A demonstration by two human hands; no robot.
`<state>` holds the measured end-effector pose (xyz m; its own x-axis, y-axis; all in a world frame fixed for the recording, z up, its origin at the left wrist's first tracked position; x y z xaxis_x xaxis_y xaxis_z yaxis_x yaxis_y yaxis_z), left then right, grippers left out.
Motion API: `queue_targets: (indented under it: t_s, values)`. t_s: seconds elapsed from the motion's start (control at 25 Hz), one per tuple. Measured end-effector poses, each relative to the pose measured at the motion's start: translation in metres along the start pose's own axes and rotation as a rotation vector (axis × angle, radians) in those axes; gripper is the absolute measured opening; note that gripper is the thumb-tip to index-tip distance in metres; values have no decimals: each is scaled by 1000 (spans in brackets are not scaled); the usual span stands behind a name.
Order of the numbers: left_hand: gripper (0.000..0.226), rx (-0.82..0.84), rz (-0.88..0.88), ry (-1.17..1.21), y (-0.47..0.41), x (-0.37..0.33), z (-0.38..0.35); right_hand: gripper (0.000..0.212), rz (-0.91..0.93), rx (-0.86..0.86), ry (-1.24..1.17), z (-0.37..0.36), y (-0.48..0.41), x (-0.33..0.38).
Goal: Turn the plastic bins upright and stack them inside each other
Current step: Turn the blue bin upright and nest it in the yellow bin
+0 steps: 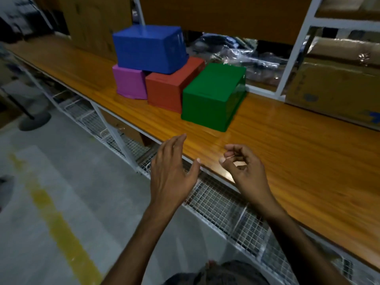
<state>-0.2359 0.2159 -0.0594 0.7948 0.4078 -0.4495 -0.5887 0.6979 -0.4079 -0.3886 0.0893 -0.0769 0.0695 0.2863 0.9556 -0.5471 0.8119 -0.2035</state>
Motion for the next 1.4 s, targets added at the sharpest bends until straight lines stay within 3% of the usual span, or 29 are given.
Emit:
queue_targets:
  t_s: [0.36, 0.6, 0.76, 1.08, 1.4]
  values:
    - [66, 63, 17, 152, -151, 79, -30, 29, 42, -78, 85, -65, -132, 4]
    - [62, 82, -78, 297, -268, 167, -26, 26, 56, -168, 132, -153, -241, 18]
    - [60, 78, -48, 417, -349, 224, -13, 28, 97, -217, 147, -210, -326, 42]
    - [66, 13, 18, 554, -473, 275, -9, 51, 157, -230, 327, -271, -447, 65]
    - [75, -104, 197, 617, -548, 329, -6, 71, 140, -343, 350, -293, -487, 44]
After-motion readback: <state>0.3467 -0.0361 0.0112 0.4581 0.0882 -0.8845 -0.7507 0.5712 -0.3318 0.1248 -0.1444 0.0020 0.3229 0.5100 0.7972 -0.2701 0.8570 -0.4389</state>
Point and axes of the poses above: each hand's wrist, its own y-axis away from the middle knuckle, its own z-axis out of the back of the hand, x = y × z, the point moved 2 cm from there along -y, towards the middle knuckle
